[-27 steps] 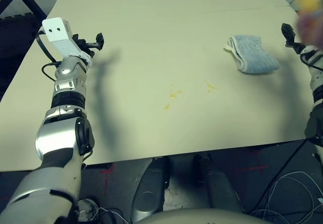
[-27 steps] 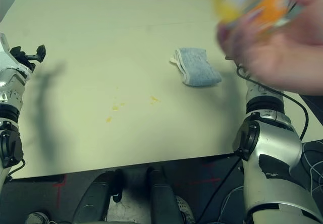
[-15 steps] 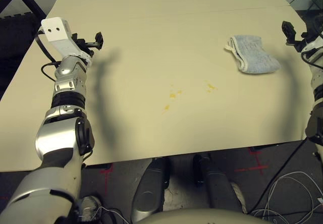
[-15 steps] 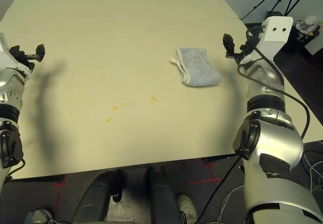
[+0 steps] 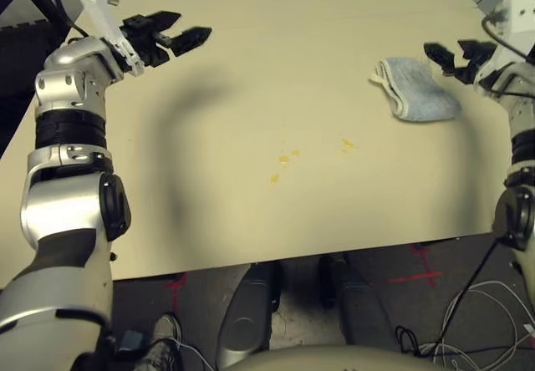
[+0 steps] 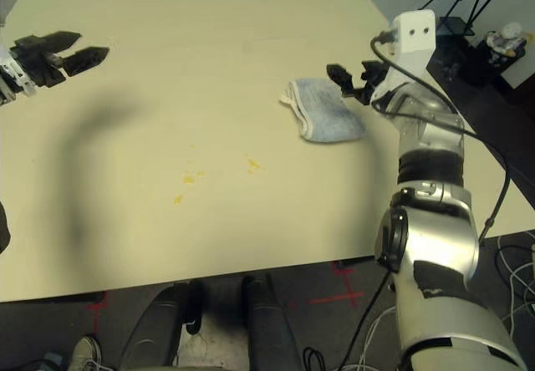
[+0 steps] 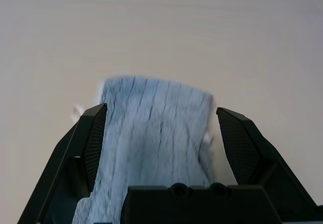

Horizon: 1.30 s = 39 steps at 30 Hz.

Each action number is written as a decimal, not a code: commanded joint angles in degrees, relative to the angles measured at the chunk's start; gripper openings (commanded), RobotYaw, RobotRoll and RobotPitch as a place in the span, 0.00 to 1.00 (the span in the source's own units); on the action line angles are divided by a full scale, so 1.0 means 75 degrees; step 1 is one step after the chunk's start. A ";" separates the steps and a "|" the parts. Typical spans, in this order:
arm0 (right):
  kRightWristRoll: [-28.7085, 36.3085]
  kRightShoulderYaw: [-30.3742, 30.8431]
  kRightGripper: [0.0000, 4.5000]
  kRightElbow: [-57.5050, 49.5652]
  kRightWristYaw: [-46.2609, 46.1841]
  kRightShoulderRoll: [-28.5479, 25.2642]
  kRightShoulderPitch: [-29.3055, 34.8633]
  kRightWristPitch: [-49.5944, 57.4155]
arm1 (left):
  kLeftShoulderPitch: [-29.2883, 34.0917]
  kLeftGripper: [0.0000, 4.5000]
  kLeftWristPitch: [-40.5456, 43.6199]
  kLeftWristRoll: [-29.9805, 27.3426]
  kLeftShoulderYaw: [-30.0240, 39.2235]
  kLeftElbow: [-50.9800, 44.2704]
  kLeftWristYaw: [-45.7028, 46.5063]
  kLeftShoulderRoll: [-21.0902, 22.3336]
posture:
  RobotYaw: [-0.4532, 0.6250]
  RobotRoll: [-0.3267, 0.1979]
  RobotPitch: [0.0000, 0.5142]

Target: Wipe the water off the table with a rag.

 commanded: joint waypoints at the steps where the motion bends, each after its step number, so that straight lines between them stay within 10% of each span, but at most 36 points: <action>1: 0.0015 0.0100 0.99 -0.0356 -0.0099 0.0026 0.0246 0.0504 | -0.0080 1.00 0.0774 0.0009 -0.0487 -0.0678 -0.1052 0.0477 | 0.59 0.62 0.44; 18: -0.0121 0.0440 0.99 -0.0153 0.0047 0.0339 0.0333 0.0480 | 0.2560 1.00 0.1927 -0.0577 -0.0895 -0.3628 -0.3121 0.2685 | 0.63 0.62 0.44; 39: -0.0937 0.1039 0.99 0.2796 0.0065 0.0424 -0.0806 -0.0815 | 0.2985 1.00 0.1820 -0.0760 -0.1183 -0.4395 -0.3193 0.2938 | 0.63 0.62 0.48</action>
